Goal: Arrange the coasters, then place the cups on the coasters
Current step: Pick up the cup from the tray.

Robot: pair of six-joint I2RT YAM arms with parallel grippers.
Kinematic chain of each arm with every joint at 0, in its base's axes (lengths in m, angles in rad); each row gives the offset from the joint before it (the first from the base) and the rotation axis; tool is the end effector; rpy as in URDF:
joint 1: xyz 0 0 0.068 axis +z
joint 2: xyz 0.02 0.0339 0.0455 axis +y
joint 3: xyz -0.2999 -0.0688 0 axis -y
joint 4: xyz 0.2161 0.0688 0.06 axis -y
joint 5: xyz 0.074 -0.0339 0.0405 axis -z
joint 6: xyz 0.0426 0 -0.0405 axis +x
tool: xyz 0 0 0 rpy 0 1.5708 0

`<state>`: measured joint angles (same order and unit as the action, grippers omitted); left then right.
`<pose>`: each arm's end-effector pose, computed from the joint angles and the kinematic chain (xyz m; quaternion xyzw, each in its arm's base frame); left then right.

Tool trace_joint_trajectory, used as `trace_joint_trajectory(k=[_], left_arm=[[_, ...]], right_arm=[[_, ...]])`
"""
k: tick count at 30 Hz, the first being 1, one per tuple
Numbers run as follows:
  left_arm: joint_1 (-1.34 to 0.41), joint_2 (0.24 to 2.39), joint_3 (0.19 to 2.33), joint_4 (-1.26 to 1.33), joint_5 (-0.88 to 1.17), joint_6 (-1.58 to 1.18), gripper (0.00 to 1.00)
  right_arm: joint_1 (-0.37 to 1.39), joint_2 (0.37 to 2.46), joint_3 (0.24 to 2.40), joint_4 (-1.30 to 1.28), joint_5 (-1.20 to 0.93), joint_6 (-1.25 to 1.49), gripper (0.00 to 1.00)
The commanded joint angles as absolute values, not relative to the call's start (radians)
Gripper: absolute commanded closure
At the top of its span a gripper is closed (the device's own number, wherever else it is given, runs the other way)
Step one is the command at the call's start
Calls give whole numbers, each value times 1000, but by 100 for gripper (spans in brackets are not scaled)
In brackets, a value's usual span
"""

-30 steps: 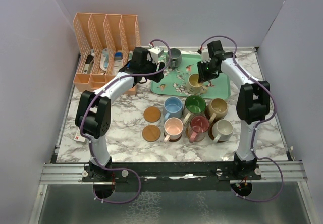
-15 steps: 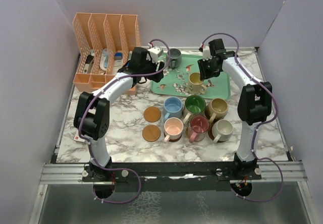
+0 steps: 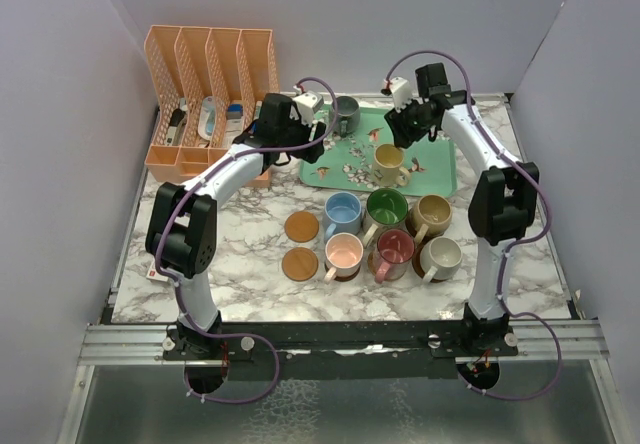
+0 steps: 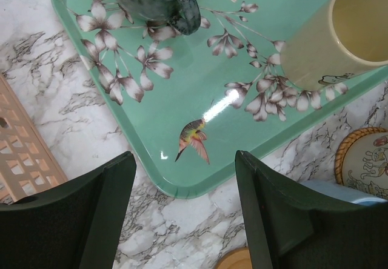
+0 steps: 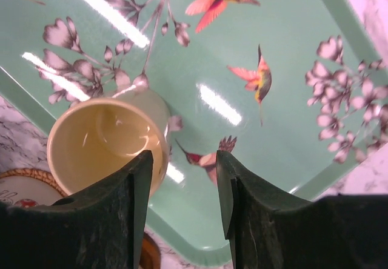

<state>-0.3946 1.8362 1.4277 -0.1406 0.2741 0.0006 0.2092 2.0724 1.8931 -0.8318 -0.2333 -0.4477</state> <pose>0.3823 -0.1717 0.3121 0.2351 0.8342 -0.2117 0.4516 0.4370 0.1028 0.2991 -0.3383 0.8932 0.0784 0.2857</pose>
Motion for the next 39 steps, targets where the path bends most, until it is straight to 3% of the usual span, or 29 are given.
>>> trace_joint_trajectory(k=[1, 7, 19, 30, 36, 39], left_arm=[[-393, 1789, 1406, -100, 283, 22, 30], [-393, 1756, 1371, -63, 248, 50, 29], [-393, 1753, 1359, -51, 243, 60, 29], [-393, 1749, 1359, -48, 229, 63, 29], [-393, 1748, 1335, -49, 230, 70, 29], [-393, 1748, 1333, -53, 230, 73, 29]], right_arm=[[207, 2143, 2011, -892, -324, -571, 52], [208, 2234, 2125, -999, -370, -657, 51], [215, 2234, 2079, -977, -397, -742, 50], [260, 2314, 2165, -1064, -422, -817, 51], [290, 2315, 2169, -1073, -391, -834, 54], [291, 2312, 2185, -1074, -368, -821, 61]])
